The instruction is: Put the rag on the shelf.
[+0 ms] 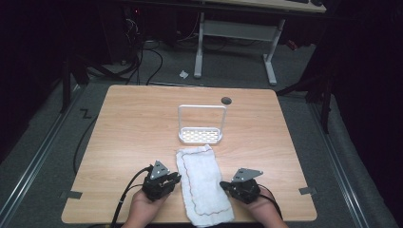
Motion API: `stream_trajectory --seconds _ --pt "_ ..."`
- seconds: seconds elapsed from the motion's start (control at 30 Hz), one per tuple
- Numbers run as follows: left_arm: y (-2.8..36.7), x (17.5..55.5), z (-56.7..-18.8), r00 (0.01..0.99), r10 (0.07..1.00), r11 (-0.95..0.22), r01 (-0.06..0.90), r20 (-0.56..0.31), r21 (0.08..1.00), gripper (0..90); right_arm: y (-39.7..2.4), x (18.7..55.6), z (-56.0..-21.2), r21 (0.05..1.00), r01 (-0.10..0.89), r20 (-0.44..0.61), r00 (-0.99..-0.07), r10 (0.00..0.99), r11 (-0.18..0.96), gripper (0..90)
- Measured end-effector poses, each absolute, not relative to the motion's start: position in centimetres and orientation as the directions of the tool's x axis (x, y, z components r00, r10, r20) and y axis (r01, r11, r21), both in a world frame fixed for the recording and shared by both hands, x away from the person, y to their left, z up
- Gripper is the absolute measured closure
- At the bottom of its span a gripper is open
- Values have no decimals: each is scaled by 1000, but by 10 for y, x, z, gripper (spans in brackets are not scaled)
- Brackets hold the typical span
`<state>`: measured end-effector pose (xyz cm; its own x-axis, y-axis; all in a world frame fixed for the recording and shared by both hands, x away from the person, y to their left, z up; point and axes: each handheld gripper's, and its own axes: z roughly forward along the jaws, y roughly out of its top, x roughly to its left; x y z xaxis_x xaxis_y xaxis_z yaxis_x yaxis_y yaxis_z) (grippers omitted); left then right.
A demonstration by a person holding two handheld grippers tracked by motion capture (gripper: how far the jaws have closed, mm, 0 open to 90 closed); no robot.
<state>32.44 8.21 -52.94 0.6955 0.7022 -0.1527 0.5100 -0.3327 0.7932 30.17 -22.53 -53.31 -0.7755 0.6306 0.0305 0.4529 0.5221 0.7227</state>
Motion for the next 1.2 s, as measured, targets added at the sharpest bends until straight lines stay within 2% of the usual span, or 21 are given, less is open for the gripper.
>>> stream_trajectory --seconds 0.07,0.17,0.27,0.4,0.53,0.67,0.9,0.97,1.1,1.13,1.2 --pt "76 325 -531 710 688 -345 505 -153 791 701 -220 297 -532 726 442 36 -790 612 527 857" --pt "67 324 -533 729 674 -395 493 -121 775 642 -219 300 -524 758 433 20 -763 646 488 829" --pt "61 320 -536 738 672 -440 462 -58 771 637 -214 312 -519 772 425 2 -745 667 473 824" --pt "62 319 -536 738 673 -440 460 -56 772 635 -194 333 -524 750 427 -40 -733 679 505 784" --pt "61 316 -537 744 668 -454 444 -35 772 631 -189 341 -531 731 444 -45 -727 685 519 784" --pt "62 313 -536 753 656 -462 449 -46 765 625 -191 331 -531 728 450 -25 -737 675 518 779" --pt "61 293 -530 818 570 -533 434 -71 726 617 -205 296 -534 738 463 40 -756 653 491 762" --pt "62 294 -530 818 570 -530 437 -76 727 621 -205 294 -534 736 459 35 -760 649 497 750" --pt "72 305 -525 783 614 -458 456 -99 763 542 -204 292 -530 750 423 -11 -761 649 509 689" --pt "79 315 -523 747 658 -405 464 -102 788 521 -209 294 -527 777 415 -16 -740 672 474 655" --pt "81 321 -524 713 693 -375 479 -104 794 499 -211 295 -526 782 416 -14 -732 681 464 643"
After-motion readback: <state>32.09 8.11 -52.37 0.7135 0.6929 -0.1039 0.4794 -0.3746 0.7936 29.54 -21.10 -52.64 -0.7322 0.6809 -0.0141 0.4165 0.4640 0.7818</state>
